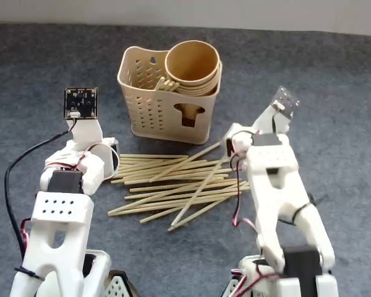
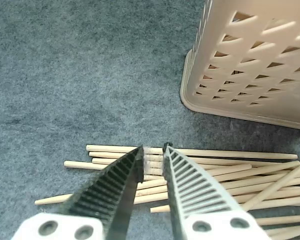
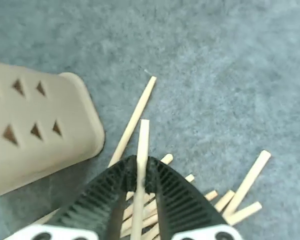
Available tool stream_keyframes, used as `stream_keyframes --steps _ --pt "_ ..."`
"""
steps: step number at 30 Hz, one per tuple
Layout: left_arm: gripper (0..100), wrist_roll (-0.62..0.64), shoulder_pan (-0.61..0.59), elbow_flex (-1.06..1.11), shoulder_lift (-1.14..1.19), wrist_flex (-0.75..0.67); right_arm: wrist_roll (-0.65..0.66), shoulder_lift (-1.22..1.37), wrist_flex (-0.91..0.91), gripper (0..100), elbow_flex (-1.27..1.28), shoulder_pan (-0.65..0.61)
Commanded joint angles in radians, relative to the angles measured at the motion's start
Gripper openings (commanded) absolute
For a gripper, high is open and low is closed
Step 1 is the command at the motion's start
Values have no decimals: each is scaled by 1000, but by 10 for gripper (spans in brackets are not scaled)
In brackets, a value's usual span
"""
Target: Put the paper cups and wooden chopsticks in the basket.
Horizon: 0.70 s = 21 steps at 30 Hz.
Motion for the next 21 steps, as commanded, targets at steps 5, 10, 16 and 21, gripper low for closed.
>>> stream_keyframes --steps 5,10,16,21 --pt "81 2 -4 -12 -27 -17 0 -338 8 4 151 -2" --pt "81 2 -5 -10 -27 -17 110 -570 8 4 262 -39" --pt "81 2 -5 -10 -27 -17 178 -857 8 4 351 -139" --pt "81 2 -5 -10 -27 -17 249 -997 5 4 351 -200"
